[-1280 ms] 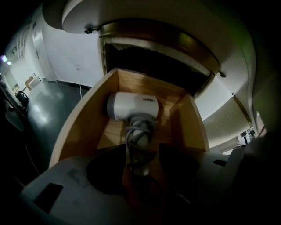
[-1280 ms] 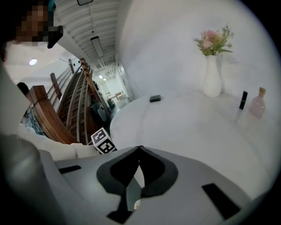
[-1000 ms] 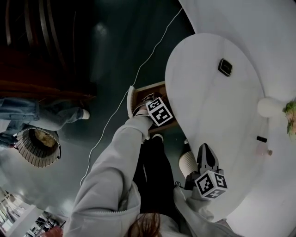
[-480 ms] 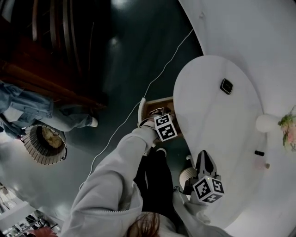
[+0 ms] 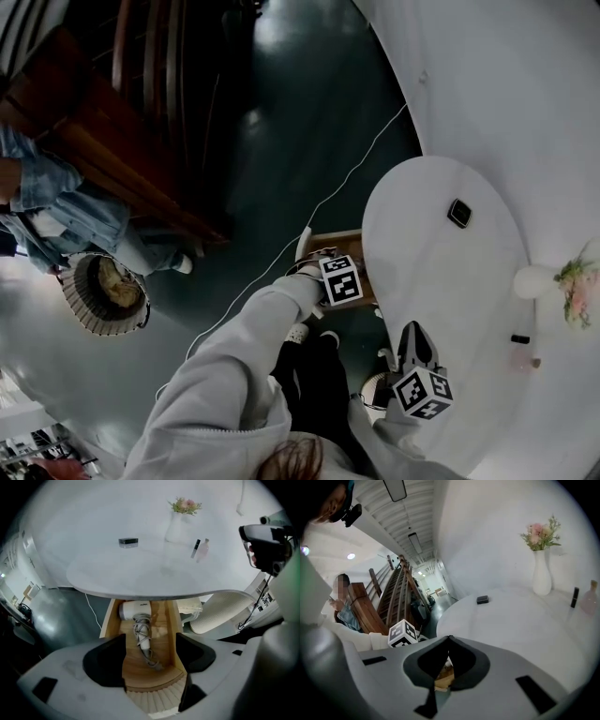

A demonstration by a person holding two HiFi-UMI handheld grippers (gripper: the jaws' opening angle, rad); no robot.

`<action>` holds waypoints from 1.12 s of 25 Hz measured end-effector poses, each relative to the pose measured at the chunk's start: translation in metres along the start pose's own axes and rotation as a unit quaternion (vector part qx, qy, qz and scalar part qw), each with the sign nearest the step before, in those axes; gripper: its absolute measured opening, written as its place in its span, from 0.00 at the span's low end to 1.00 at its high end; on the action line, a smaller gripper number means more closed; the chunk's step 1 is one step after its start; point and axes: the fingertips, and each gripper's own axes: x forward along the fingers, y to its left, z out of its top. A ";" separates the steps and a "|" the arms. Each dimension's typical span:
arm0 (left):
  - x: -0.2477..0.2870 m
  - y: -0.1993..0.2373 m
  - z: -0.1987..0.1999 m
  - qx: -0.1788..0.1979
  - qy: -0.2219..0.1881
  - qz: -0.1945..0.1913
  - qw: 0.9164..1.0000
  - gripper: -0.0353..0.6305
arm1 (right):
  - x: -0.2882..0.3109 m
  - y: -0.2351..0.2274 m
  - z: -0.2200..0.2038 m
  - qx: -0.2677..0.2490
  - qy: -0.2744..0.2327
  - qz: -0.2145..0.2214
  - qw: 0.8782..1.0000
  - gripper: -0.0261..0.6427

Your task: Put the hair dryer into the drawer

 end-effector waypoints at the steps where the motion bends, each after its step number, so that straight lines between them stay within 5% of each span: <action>1: -0.006 0.001 -0.001 -0.001 0.000 -0.002 1.000 0.52 | 0.001 0.001 0.003 0.002 0.000 0.000 1.000 0.11; 19: -0.127 0.002 0.002 -0.032 -0.075 -0.022 0.996 0.52 | -0.012 -0.003 0.056 0.033 -0.045 -0.026 0.998 0.11; 28: -0.179 -0.008 0.075 -0.055 -0.179 -0.034 0.982 0.52 | -0.029 -0.035 0.089 0.054 -0.085 -0.068 0.993 0.11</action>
